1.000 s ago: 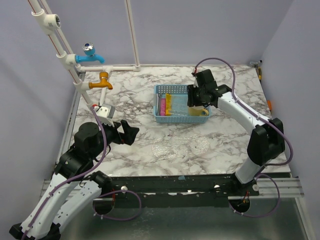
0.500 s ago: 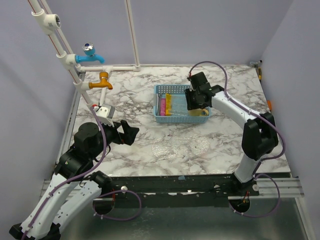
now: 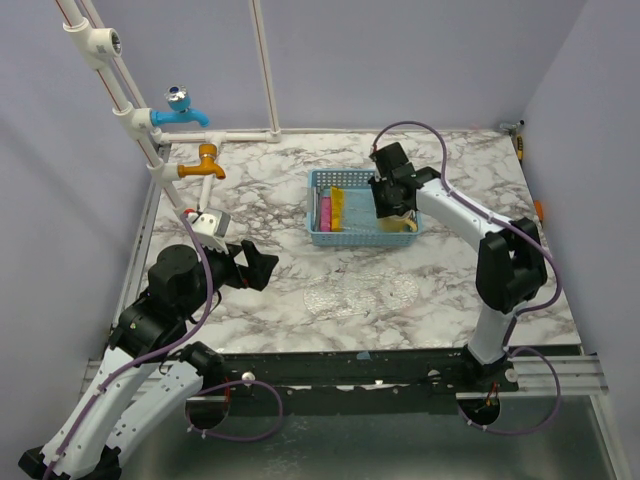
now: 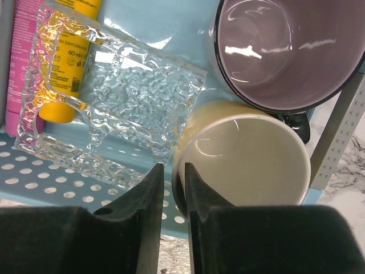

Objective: Prepare toiletry sets of a toothbrush and toothpaste on the tray

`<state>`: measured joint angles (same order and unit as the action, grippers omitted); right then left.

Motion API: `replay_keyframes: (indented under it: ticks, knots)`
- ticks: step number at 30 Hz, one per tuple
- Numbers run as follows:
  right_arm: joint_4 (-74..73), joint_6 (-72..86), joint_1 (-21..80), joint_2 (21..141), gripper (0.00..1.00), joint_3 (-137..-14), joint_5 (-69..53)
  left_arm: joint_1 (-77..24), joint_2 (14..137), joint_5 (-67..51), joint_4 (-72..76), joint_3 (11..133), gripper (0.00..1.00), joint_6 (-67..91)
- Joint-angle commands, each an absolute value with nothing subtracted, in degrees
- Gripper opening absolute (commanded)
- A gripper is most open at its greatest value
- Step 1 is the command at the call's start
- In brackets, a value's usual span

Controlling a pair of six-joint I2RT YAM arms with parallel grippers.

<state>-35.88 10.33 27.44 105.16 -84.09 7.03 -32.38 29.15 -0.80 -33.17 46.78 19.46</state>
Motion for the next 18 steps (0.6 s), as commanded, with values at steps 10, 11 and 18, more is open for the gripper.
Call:
replay_keyframes:
  ticks: [10,11,18]
  knots:
    - [-38.99,9.69,28.5,106.57,0.01,-87.04,12.81,-32.52,29.14,-1.73,-34.37,47.11,0.99,19.07]
    - [-39.11,9.68,28.64,106.04,0.01,-87.1,13.9,-32.51,29.18,-1.76,-34.33,47.15,0.99,19.07]
    - [-39.56,9.35,29.58,102.2,0.01,-88.15,18.74,-32.45,29.06,-1.83,-34.35,47.04,0.99,19.07]
